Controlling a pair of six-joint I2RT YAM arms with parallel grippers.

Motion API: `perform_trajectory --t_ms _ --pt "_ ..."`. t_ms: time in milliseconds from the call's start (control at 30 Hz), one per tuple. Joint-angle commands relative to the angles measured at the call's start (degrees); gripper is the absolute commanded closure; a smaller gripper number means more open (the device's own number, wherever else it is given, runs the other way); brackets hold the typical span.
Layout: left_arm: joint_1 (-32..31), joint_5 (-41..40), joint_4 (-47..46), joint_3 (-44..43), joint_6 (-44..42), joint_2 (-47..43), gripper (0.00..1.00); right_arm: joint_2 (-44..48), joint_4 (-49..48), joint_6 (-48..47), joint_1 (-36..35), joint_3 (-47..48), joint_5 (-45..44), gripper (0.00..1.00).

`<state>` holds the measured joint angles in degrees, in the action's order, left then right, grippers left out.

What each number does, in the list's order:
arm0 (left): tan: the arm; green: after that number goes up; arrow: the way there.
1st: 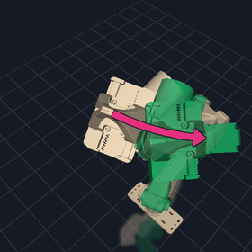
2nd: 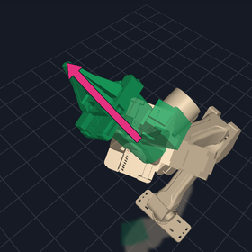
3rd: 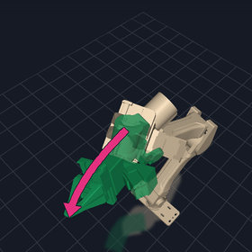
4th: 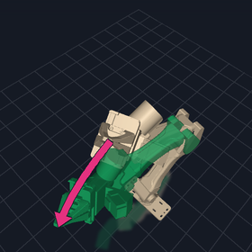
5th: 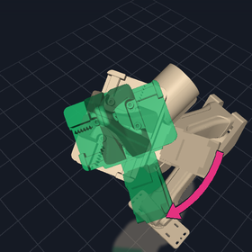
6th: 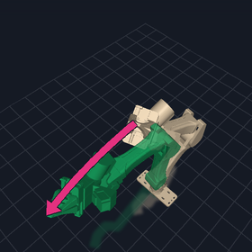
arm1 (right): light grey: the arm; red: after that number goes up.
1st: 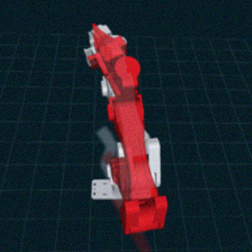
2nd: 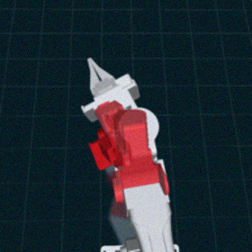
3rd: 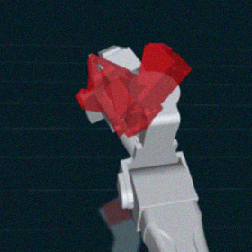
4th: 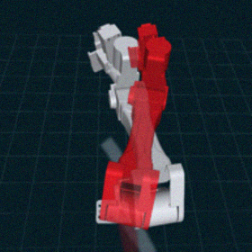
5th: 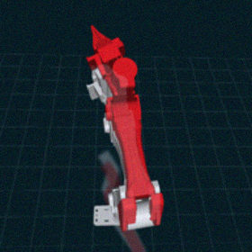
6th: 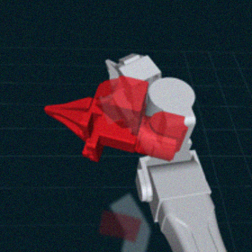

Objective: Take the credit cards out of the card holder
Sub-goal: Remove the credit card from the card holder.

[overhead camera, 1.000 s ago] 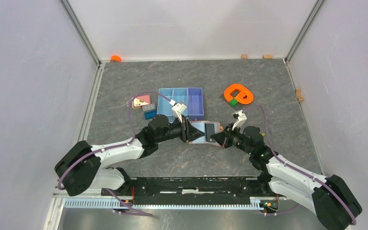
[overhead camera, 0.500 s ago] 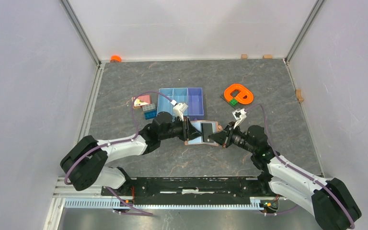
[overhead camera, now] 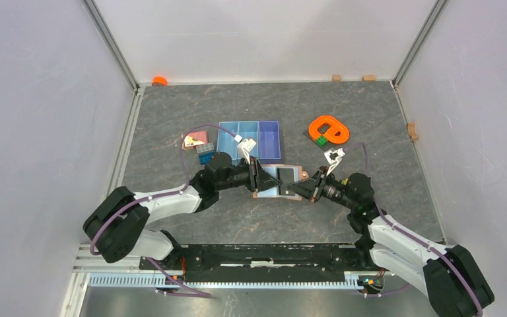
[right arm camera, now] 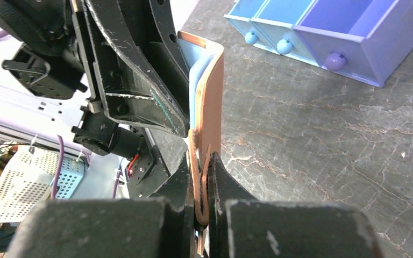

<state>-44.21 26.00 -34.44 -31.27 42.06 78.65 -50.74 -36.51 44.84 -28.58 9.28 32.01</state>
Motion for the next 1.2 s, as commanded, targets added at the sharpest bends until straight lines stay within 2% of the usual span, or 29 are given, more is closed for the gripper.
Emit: perform_trajectory --t_ms 0,167,400,600,867,1000,1100,1167 --pt "0.35 6.30 -9.44 0.74 3.64 0.05 0.68 -0.23 -10.02 3.62 0.27 -0.13 6.65 1.00" --pt "0.35 8.30 -12.29 1.31 4.68 -0.47 0.70 -0.84 -11.95 4.65 0.54 -0.24 8.13 1.00" --pt "0.35 13.87 -23.81 2.81 9.40 -0.22 0.78 -1.96 -16.58 7.31 1.61 -0.93 10.79 1.00" --pt "0.35 13.98 -23.08 2.98 9.22 -1.53 0.79 -2.26 -16.22 7.10 2.83 -1.11 10.97 1.00" --pt "0.35 15.90 -26.82 2.84 11.19 -0.16 0.83 -3.30 -12.96 4.73 2.92 -0.42 10.18 1.00" --pt "0.35 15.40 -26.11 2.88 10.94 -0.31 0.81 -3.22 -11.82 4.03 2.97 -0.32 9.73 1.00" --pt "0.35 12.86 -19.96 2.49 8.13 -1.88 0.71 -2.43 -9.48 2.58 3.00 0.12 8.59 1.00" --pt "0.35 8.76 -12.47 1.86 5.30 -3.52 0.69 -1.76 -8.58 2.03 3.00 0.20 7.96 1.00"
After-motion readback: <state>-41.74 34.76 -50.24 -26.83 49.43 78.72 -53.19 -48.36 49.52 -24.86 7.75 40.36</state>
